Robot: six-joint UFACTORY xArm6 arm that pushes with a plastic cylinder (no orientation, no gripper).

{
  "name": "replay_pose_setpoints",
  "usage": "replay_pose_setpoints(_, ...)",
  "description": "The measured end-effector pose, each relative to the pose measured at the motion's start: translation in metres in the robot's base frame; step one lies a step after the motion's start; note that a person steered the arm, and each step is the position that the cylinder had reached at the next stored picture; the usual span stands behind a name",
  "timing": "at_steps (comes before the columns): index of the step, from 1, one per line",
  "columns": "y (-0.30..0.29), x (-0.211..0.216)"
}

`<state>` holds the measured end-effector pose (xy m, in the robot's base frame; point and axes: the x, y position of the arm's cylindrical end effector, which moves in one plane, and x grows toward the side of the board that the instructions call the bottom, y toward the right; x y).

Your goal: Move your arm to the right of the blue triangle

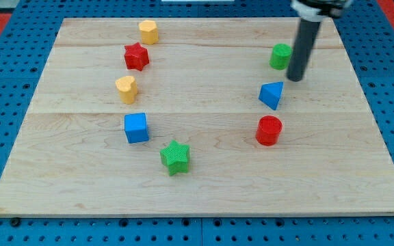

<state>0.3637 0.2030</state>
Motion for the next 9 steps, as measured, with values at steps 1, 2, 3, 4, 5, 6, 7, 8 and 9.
replay_pose_setpoints(1, 0.041, 0.026)
replay_pose_setpoints(2, 0.041, 0.063)
replay_pose_setpoints(3, 0.036, 0.066)
replay_pose_setpoints(4, 0.022, 0.064)
replay_pose_setpoints(5, -0.001, 0.064)
replay_pose_setpoints(6, -0.013, 0.064)
replay_pose_setpoints(7, -0.023, 0.064)
replay_pose_setpoints(8, -0.025, 0.064)
replay_pose_setpoints(9, -0.046, 0.064)
